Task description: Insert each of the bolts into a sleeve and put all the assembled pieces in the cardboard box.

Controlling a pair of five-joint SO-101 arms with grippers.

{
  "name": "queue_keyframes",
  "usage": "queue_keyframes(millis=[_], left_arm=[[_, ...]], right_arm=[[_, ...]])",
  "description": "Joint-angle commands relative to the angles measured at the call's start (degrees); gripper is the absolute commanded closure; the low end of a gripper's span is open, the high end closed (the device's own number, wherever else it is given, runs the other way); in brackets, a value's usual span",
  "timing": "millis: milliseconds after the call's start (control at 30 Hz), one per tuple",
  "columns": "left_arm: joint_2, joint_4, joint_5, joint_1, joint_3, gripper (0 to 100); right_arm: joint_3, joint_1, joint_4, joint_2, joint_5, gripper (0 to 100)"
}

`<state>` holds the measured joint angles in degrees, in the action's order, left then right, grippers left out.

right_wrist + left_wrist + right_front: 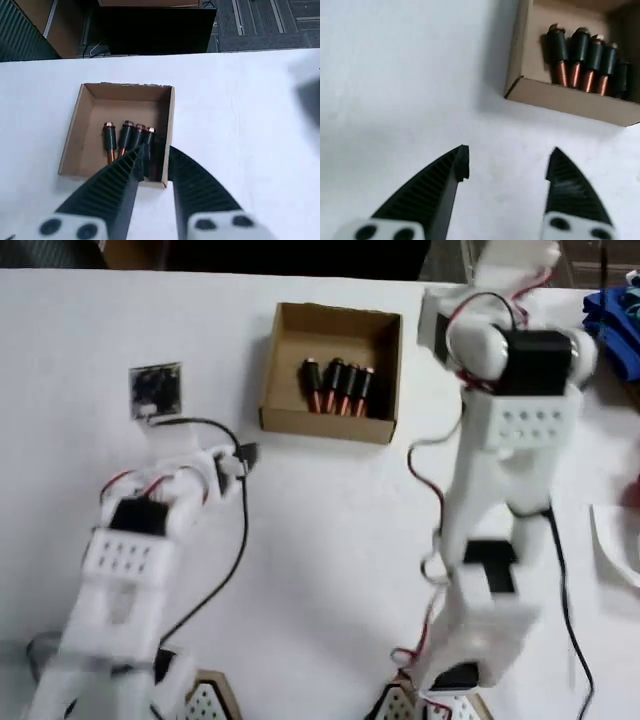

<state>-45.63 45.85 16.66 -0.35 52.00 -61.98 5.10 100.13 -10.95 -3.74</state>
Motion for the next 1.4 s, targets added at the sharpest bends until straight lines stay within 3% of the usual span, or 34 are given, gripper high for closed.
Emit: queue_keyframes(millis=[0, 33, 267, 467, 600, 733, 800, 1033, 1233, 1300, 1367], left_arm=[[-13.89, 5.45, -0.09, -0.53, 0.57, 95], [-17.05, 6.07, -0.09, -0.53, 1.63, 99], [-38.86, 6.07, -0.18, -0.53, 18.24, 94], [-59.16, 6.07, -0.09, -0.18, 33.45, 94], [-58.29, 5.45, -0.09, -0.53, 37.49, 94], [-58.81, 9.93, -0.09, -2.81, 37.67, 94], [-58.81, 12.66, -0.09, -4.04, 39.34, 94], [-58.73, 21.1, -2.11, -4.48, 45.05, 94], [-58.73, 27.69, -33.32, -6.24, 45.05, 94], [-58.73, 27.69, -37.01, -8.62, 45.05, 94], [-58.73, 27.69, -35.69, -9.49, 45.05, 94]], right_arm=[[22.15, 0.48, 1.45, 21.49, 0.35, 84.5], [29.27, 0.31, 1.36, 26.42, 0.35, 83.4], [82.11, 0.48, 0.04, 57.54, 0.44, 82.7], [112.62, 0.92, -16.13, 80.22, 0.44, 82.6], [130.81, 0.92, -26.24, 96.84, 0.44, 82.6], [151.21, 0.66, -32.13, 114.51, 0.44, 82.6], [159.47, 0.66, -33.27, 113.98, 0.44, 82.6], [158.77, 0.66, -33.19, 107.3, 0.18, 82.7], [159.21, 0.75, -33.19, 109.32, 0.09, 82.7], [159.3, 0.75, -33.19, 109.41, 0.09, 82.7], [159.3, 0.84, -33.19, 109.41, 0.09, 82.7]])
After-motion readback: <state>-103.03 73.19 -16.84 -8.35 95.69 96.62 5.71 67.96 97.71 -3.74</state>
